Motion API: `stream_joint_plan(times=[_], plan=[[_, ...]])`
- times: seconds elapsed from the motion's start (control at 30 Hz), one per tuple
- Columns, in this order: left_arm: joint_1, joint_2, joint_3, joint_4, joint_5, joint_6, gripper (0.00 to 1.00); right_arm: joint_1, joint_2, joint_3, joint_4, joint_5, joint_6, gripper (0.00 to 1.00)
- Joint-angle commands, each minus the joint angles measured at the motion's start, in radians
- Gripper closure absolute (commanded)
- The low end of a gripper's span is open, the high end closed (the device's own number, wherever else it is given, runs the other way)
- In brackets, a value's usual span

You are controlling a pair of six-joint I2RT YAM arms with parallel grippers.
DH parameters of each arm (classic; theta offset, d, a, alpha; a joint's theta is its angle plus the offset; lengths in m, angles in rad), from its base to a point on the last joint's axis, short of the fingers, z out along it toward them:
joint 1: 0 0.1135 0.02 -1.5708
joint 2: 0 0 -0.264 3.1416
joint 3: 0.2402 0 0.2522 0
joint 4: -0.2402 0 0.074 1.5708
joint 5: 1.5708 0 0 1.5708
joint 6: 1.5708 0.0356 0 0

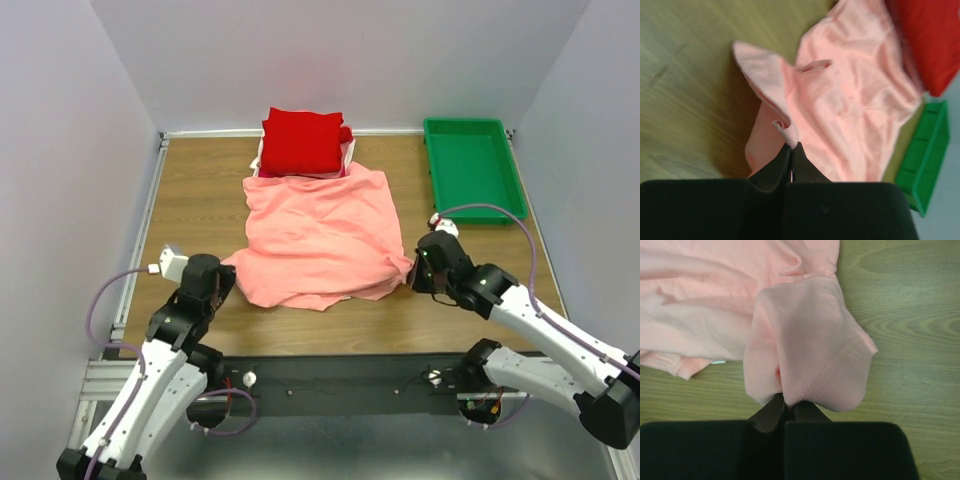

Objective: Fold and stack the t-shirts
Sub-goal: Flatten the tshirt out

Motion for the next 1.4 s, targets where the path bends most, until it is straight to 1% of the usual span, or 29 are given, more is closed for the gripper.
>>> stream_joint_plan(times=[0.0, 0.03, 0.1, 0.13, 0.23, 0.33, 0.43, 0.53, 0.6, 0.73, 0.8, 0.87, 0.93, 1.0, 1.07, 1.1, 1.13, 1.17, 1.2, 1.23, 1.3, 1.33, 1.37], plan=[[0.005, -0.081, 0.13, -0.144, -0.101, -0.036, 1.0, -0.005, -0.084, 0.101, -0.098, 0.065, 0.035, 0.99], [0.005, -0.097, 0.152, -0.19, -0.102, -0.039, 1.0, -0.005, -0.099, 0.112, -0.153, 0.085, 0.044, 0.99], [0.005, -0.137, 0.21, -0.235, -0.114, -0.045, 1.0, -0.005, -0.142, 0.134, -0.207, 0.087, 0.075, 0.99], [0.005, -0.148, 0.226, -0.279, -0.121, -0.056, 1.0, -0.005, -0.159, 0.143, -0.25, 0.073, 0.087, 0.99], [0.003, -0.176, 0.256, -0.341, -0.139, -0.069, 1.0, -0.005, -0.205, 0.126, -0.293, 0.021, 0.122, 0.97], [0.003, -0.187, 0.229, -0.315, -0.093, -0.063, 1.0, -0.005, -0.241, 0.085, -0.314, -0.023, 0.15, 0.96], [0.003, -0.174, 0.187, -0.281, -0.088, -0.079, 1.0, -0.005, -0.264, 0.047, -0.318, -0.021, 0.169, 0.96], [0.003, -0.145, 0.138, -0.225, -0.067, -0.079, 1.0, -0.005, -0.236, 0.011, -0.321, 0.007, 0.185, 0.95], [0.003, -0.112, 0.103, -0.198, -0.062, -0.076, 1.0, -0.005, -0.186, 0.005, -0.315, 0.004, 0.195, 0.94], [0.003, -0.05, 0.059, -0.142, -0.065, -0.079, 1.0, -0.005, -0.106, 0.008, -0.324, 0.061, 0.239, 0.92], [0.003, -0.016, 0.052, -0.122, -0.073, -0.079, 1.0, -0.005, -0.075, 0.011, -0.321, 0.09, 0.265, 0.89], [0.003, 0.002, 0.057, -0.096, -0.084, -0.053, 1.0, -0.005, -0.048, 0.007, -0.308, 0.154, 0.287, 0.85], [0.003, 0.024, 0.08, -0.118, -0.111, -0.054, 0.99, -0.005, 0.002, 0.011, -0.308, 0.212, 0.302, 0.82], [0.003, 0.028, 0.106, -0.145, -0.156, -0.066, 0.96, -0.005, 0.037, 0.019, -0.308, 0.236, 0.304, 0.8], [0.003, 0.022, 0.117, -0.168, -0.176, -0.069, 0.81, -0.005, 0.081, 0.033, -0.308, 0.266, 0.305, 0.76], [0.003, 0.011, 0.126, -0.169, -0.179, -0.062, 0.68, -0.005, 0.094, 0.039, -0.31, 0.276, 0.305, 0.73], [0.003, 0.005, 0.131, -0.169, -0.179, -0.057, 0.36, -0.003, 0.106, 0.043, -0.31, 0.285, 0.305, 0.65], [0.003, -0.007, 0.14, -0.172, -0.18, -0.048, 0.16, -0.005, 0.123, 0.056, -0.31, 0.297, 0.305, 0.44], [0.003, -0.012, 0.158, -0.18, -0.196, -0.048, 0.01, -0.005, 0.126, 0.062, -0.31, 0.297, 0.307, 0.33], [0.003, -0.016, 0.172, -0.206, -0.208, -0.053, 0.02, -0.005, 0.124, 0.068, -0.311, 0.299, 0.304, 0.2], [0.003, -0.027, 0.215, -0.24, -0.243, -0.059, 0.01, -0.005, 0.106, 0.083, -0.311, 0.3, 0.29, 0.11], [0.003, -0.035, 0.226, -0.234, -0.254, -0.048, 0.02, -0.005, 0.082, 0.089, -0.311, 0.293, 0.282, 0.04], [0.003, -0.039, 0.238, -0.217, -0.26, -0.028, 0.01, -0.005, 0.063, 0.092, -0.311, 0.291, 0.276, 0.0]])
